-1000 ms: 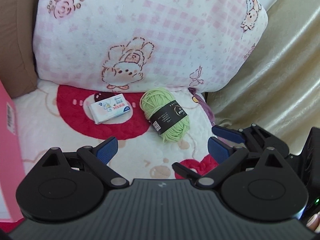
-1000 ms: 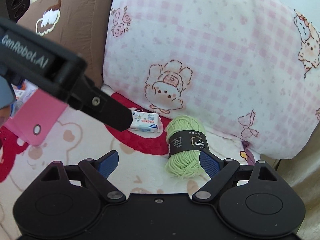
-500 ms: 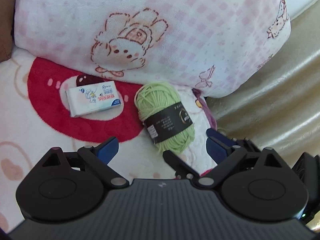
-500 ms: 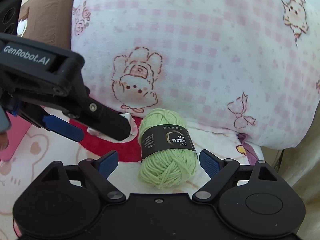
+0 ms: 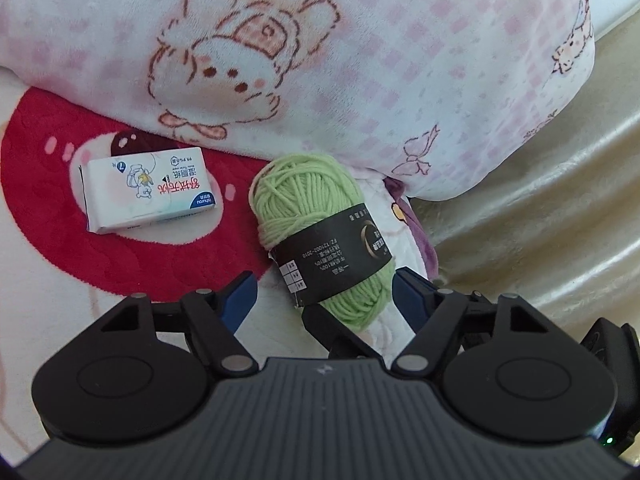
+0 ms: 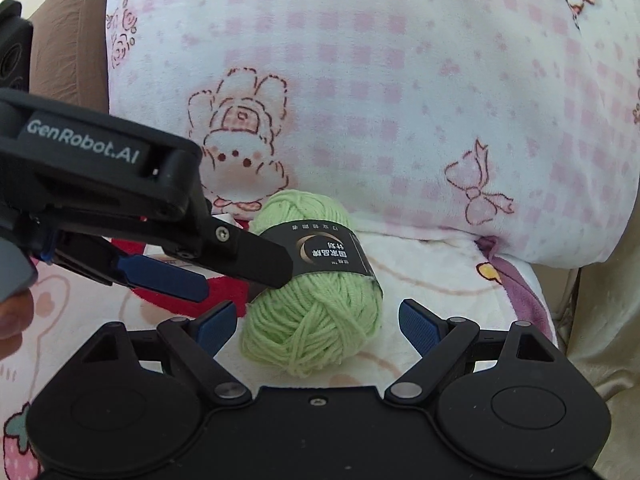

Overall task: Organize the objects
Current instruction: 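Close the left tool around the green yarn ball's black label band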

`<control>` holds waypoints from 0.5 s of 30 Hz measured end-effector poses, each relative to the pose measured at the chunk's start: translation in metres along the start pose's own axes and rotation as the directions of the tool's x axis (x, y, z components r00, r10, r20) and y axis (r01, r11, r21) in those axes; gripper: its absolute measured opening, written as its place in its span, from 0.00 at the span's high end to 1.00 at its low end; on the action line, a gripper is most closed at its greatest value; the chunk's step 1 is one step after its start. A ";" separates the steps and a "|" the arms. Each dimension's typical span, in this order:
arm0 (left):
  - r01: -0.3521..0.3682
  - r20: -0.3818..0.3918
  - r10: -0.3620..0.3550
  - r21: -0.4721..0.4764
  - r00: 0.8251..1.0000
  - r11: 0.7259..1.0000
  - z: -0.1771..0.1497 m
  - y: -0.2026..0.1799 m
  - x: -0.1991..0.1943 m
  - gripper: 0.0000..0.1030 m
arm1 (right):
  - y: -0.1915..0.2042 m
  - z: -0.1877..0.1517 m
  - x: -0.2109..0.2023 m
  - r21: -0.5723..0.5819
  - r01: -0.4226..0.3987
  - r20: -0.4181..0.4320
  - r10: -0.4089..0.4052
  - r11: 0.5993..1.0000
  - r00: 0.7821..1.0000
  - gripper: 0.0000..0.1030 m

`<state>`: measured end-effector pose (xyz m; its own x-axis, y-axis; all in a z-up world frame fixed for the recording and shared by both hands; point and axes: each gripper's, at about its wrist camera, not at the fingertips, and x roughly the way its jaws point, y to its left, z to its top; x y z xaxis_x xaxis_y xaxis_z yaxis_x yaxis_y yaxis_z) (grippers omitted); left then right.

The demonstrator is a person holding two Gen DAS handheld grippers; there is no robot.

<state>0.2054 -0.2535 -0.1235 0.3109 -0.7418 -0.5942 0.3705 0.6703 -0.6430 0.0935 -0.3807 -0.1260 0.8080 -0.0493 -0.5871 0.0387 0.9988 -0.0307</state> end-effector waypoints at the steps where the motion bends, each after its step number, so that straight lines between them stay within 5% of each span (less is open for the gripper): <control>1: 0.008 0.002 -0.008 -0.009 1.000 1.000 0.000 0.002 0.001 0.29 | -0.001 -0.001 0.002 0.001 0.000 -0.001 0.000 1.000 1.000 0.12; 5: 0.029 0.023 -0.028 -0.023 0.999 0.999 0.001 0.008 0.007 0.35 | -0.007 -0.002 0.010 0.066 -0.013 -0.009 0.013 0.998 1.000 0.17; 7: 0.037 0.041 -0.036 -0.020 0.999 0.999 0.001 0.008 0.009 0.50 | -0.010 -0.004 0.012 0.093 -0.030 0.001 0.030 0.995 1.000 0.20; 15: 0.084 0.051 -0.083 -0.028 0.995 0.996 0.003 0.014 0.008 0.53 | -0.005 -0.003 0.015 0.135 -0.044 -0.011 0.046 0.990 0.999 0.37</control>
<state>0.2160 -0.2500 -0.1354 0.3234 -0.7949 -0.5133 0.3711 0.6055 -0.7040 0.1043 -0.3861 -0.1370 0.8024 -0.0035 -0.5967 0.0821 0.9911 0.1046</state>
